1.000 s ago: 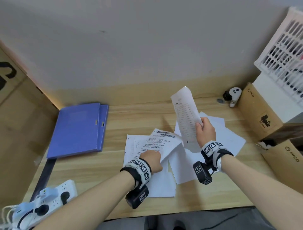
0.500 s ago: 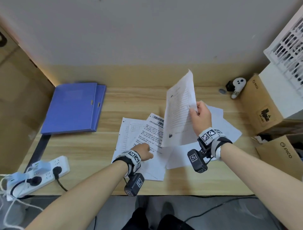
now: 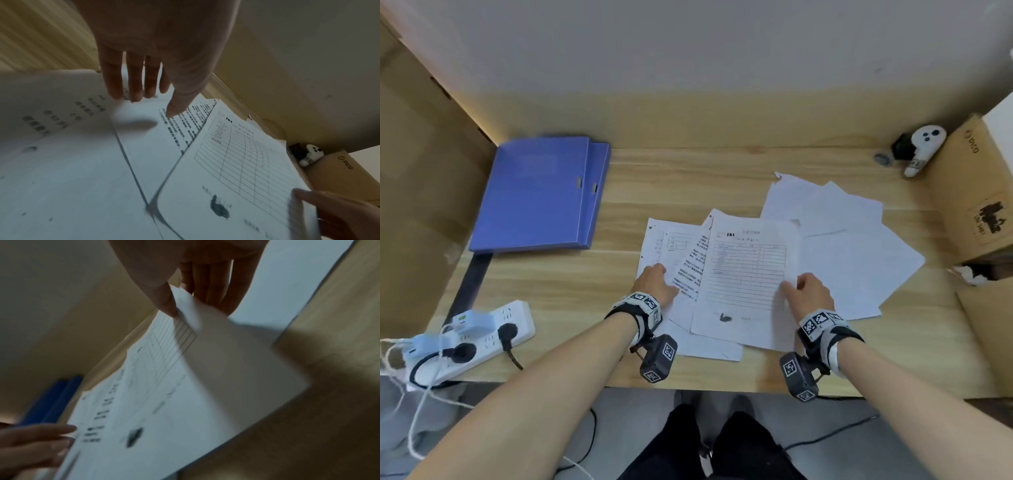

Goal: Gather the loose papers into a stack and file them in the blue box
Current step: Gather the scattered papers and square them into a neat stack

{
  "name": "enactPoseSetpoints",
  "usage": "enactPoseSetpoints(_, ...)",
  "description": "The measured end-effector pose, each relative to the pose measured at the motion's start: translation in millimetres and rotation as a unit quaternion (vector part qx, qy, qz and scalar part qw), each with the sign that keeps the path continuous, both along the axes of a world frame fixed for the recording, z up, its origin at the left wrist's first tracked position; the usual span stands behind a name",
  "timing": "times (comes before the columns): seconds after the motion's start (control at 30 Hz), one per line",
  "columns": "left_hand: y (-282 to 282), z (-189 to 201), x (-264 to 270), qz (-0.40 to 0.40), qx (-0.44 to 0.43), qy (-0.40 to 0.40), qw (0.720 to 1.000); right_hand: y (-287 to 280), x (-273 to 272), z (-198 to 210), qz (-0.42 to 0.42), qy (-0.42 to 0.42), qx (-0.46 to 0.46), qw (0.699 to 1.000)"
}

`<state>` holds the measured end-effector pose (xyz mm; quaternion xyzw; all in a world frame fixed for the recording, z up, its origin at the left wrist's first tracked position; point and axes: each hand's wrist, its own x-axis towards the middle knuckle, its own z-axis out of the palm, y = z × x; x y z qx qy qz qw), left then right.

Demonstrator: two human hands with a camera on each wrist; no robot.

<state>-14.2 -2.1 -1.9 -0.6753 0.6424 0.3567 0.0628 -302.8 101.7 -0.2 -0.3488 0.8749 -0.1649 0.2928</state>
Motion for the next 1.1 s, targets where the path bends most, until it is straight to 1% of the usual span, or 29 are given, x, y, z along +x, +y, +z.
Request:
enactPoseSetpoints(0.1, -1.6, -7.5, 1.6, 0.010, -0.009, -0.006, 1.000, 4.2, 2.9, -12.9, 0.015, 0.006, 0.055, 0.998)
enactPoseSetpoints(0.2, -1.3, -10.1, 0.5, 0.012, 0.011, -0.001, 1.000, 4.5, 8.3, -18.7, 0.016, -0.006, 0.075, 0.997)
enactPoseSetpoints(0.4, 10.5, -5.8, -1.3, 0.006, 0.076, 0.039, 0.996, 5.4, 14.7, -24.5, 0.028, -0.002, 0.079, 0.996)
enactPoseSetpoints(0.47, 16.6, -7.6, -0.7, -0.010, 0.094, 0.049, 0.994, 4.3, 17.1, -24.4, 0.029, -0.004, 0.078, 0.997)
enactPoseSetpoints(0.63, 29.1, -7.7, -2.7, -0.035, 0.066, 0.073, 0.995, -0.2, 24.3, -20.8, 0.041, -0.055, 0.078, 0.995)
enactPoseSetpoints(0.73, 29.5, -6.1, 0.4, -0.053, 0.066, 0.083, 0.993, -3.5, 25.2, -24.9, 0.028, -0.084, 0.062, 0.994)
enactPoseSetpoints(0.77, 28.7, -6.4, 2.9, -0.054, 0.048, 0.080, 0.994, -4.1, 25.1, -26.5, 0.023, -0.086, 0.052, 0.995)
enactPoseSetpoints(0.83, 27.0, -8.4, 10.3, -0.072, -0.035, 0.053, 0.995, -4.1, 24.7, -29.5, 0.015, -0.084, 0.032, 0.996)
enactPoseSetpoints(0.87, 26.0, -9.9, 14.3, -0.100, -0.071, 0.037, 0.992, -4.1, 24.2, -30.0, 0.014, -0.082, 0.019, 0.996)
enactPoseSetpoints(0.9, 25.0, -12.4, 18.7, -0.141, -0.087, 0.021, 0.986, -4.2, 22.9, -30.2, 0.013, -0.080, 0.007, 0.997)
enactPoseSetpoints(0.97, 22.5, -15.7, 27.1, -0.219, -0.062, -0.023, 0.973, -5.6, 19.5, -29.5, 0.010, -0.073, -0.010, 0.997)
enactPoseSetpoints(1.0, 21.9, -16.4, 31.5, -0.240, -0.045, -0.045, 0.969, -6.7, 17.2, -29.9, 0.008, -0.069, -0.017, 0.997)
enactPoseSetpoints(1.1, 19.2, -14.3, 42.9, -0.250, -0.026, -0.083, 0.964, -12.8, 13.6, -30.9, -0.001, -0.067, -0.034, 0.997)
